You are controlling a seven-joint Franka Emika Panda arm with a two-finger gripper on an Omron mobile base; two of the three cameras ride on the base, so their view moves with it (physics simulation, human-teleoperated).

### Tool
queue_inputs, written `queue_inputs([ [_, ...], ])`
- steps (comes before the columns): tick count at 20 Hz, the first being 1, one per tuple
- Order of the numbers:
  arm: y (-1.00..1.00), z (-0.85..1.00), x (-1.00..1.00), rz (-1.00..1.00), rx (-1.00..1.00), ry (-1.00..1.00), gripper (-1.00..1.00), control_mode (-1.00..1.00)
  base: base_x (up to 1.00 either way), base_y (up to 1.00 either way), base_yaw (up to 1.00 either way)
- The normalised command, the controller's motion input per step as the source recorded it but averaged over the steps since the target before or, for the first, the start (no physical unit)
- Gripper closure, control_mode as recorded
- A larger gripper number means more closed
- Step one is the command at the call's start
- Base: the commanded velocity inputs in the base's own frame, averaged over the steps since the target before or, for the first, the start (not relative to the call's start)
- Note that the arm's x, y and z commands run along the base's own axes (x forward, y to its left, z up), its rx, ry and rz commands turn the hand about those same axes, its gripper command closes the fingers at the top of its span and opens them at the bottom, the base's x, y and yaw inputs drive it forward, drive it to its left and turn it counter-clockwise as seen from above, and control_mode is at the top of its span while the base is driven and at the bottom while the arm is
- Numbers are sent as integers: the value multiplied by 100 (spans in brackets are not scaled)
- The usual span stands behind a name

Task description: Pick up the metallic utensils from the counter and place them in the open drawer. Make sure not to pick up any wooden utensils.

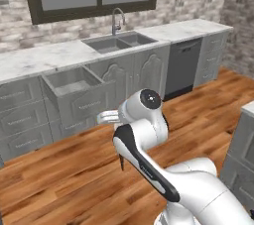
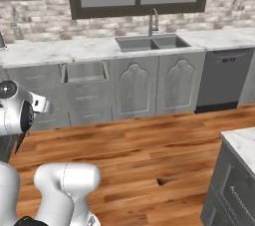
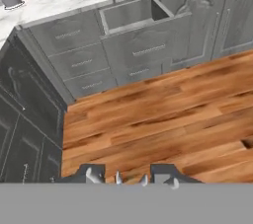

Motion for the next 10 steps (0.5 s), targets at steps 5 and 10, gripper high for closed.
queue_inputs([
  [5,0,0,0,0,0,0,100,100,100,-38,8],
  [10,0,0,0,0,0,0,100,100,100,8,7],
])
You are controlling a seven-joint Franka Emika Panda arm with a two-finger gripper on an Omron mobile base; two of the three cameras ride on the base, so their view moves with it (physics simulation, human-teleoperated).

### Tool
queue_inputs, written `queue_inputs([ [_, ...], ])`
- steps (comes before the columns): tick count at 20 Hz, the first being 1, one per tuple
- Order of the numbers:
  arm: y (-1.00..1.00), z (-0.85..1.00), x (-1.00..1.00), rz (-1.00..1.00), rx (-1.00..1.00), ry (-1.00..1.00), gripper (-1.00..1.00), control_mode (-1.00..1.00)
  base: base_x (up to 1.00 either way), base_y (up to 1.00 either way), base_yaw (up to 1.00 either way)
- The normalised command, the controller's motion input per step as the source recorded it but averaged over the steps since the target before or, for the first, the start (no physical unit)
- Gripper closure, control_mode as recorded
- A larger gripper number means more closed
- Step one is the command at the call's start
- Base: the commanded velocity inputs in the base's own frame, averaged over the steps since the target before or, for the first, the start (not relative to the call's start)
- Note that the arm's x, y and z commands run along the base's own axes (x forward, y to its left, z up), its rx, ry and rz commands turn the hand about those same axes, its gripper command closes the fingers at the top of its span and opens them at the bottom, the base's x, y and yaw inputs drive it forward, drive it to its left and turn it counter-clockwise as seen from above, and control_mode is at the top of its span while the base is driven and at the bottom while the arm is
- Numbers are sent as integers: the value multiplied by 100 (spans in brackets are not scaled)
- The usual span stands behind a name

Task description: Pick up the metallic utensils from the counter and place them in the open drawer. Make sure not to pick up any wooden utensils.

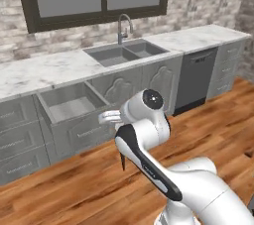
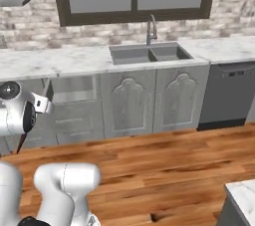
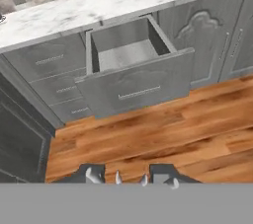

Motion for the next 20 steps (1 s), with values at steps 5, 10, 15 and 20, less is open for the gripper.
queue_inputs([
  [5,0,0,0,0,0,0,100,100,100,54,0],
  [10,0,0,0,0,0,0,100,100,84,-4,8],
  [15,0,0,0,0,0,0,100,100,60,-15,2],
  [20,-21,-52,30,-1,0,19,100,-100,19,-9,0],
])
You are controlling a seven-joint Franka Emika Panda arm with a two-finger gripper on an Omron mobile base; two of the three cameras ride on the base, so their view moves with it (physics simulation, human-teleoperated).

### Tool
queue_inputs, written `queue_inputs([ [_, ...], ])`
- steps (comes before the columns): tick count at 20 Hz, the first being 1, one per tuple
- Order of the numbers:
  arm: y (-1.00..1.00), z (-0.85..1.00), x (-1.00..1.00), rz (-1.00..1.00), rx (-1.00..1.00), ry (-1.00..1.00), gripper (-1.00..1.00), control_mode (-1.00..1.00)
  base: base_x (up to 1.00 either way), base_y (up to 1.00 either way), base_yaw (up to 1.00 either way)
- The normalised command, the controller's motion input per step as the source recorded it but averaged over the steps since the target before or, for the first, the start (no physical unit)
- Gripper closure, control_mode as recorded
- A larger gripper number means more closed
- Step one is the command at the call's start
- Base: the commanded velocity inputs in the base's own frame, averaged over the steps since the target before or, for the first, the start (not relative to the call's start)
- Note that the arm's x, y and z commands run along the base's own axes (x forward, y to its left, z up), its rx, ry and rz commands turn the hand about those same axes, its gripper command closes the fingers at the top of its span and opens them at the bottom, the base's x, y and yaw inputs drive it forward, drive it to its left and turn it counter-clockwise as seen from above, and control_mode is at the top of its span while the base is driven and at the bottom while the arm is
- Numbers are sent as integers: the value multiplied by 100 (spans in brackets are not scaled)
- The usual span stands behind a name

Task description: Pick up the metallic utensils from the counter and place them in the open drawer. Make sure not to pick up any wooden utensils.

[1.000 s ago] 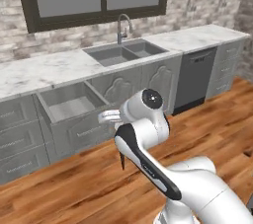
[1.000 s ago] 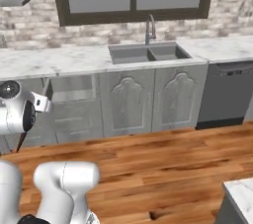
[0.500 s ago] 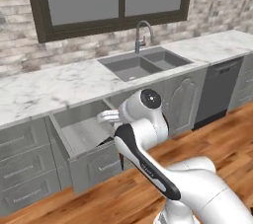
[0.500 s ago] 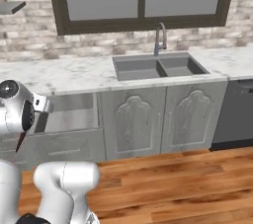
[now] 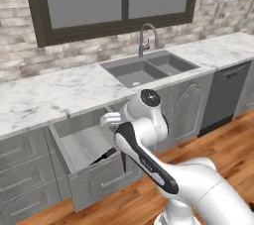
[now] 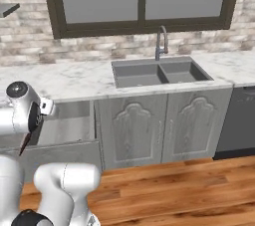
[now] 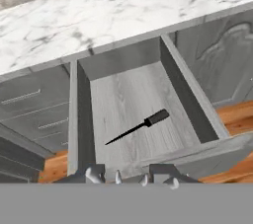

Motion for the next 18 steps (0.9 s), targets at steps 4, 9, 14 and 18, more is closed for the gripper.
queue_inputs([
  [4,-32,-89,63,-15,11,44,100,-100,0,0,0],
  [9,13,-49,89,-26,3,32,100,-100,0,0,0],
  [14,32,-11,90,-36,0,25,100,-100,0,0,0],
  [18,50,-17,78,-34,0,21,100,-100,0,0,0],
])
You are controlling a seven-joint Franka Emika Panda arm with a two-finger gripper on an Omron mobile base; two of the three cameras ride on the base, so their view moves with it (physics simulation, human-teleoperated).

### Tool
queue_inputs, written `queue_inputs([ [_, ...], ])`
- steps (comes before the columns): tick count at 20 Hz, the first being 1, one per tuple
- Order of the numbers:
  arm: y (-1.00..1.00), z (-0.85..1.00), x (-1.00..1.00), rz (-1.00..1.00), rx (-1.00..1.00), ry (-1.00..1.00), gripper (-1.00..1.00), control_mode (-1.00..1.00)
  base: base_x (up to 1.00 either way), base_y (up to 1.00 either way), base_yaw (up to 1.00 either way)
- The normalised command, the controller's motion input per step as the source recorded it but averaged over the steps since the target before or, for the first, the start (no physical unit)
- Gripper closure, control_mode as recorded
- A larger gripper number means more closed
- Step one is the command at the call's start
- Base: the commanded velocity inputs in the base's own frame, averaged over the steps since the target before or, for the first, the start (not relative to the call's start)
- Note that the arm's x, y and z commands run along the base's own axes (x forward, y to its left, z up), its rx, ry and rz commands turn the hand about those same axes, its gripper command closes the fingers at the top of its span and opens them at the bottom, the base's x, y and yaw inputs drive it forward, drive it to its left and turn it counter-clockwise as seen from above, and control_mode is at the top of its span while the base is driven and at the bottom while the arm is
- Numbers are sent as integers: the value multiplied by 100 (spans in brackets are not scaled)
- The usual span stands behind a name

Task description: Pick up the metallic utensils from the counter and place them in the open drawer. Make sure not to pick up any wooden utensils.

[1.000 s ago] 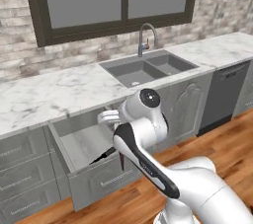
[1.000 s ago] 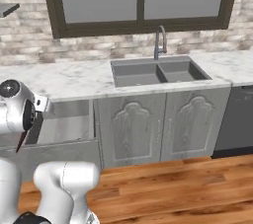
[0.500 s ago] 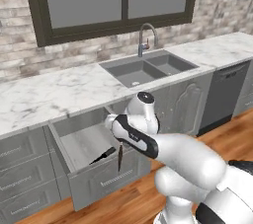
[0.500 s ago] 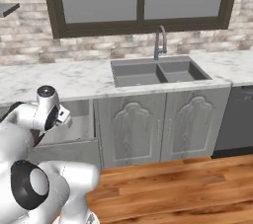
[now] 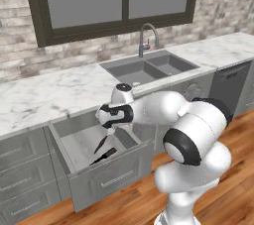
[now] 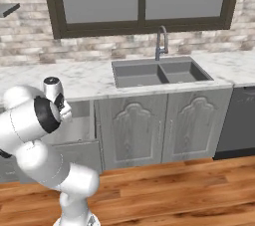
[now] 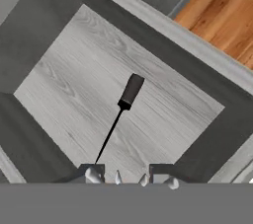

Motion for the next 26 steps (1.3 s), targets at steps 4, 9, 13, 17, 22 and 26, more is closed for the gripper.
queue_inputs([
  [4,17,-19,24,-9,0,25,100,-100,0,0,0],
  [9,0,-57,21,-2,0,17,100,-100,0,0,0],
  [13,0,-79,36,-6,0,12,100,-100,0,0,0],
  [17,3,-60,53,-9,0,6,100,-100,0,0,0],
  [22,33,-35,61,-15,0,0,100,-100,0,0,0],
  [26,24,-35,40,-10,-2,0,100,-100,0,0,0],
])
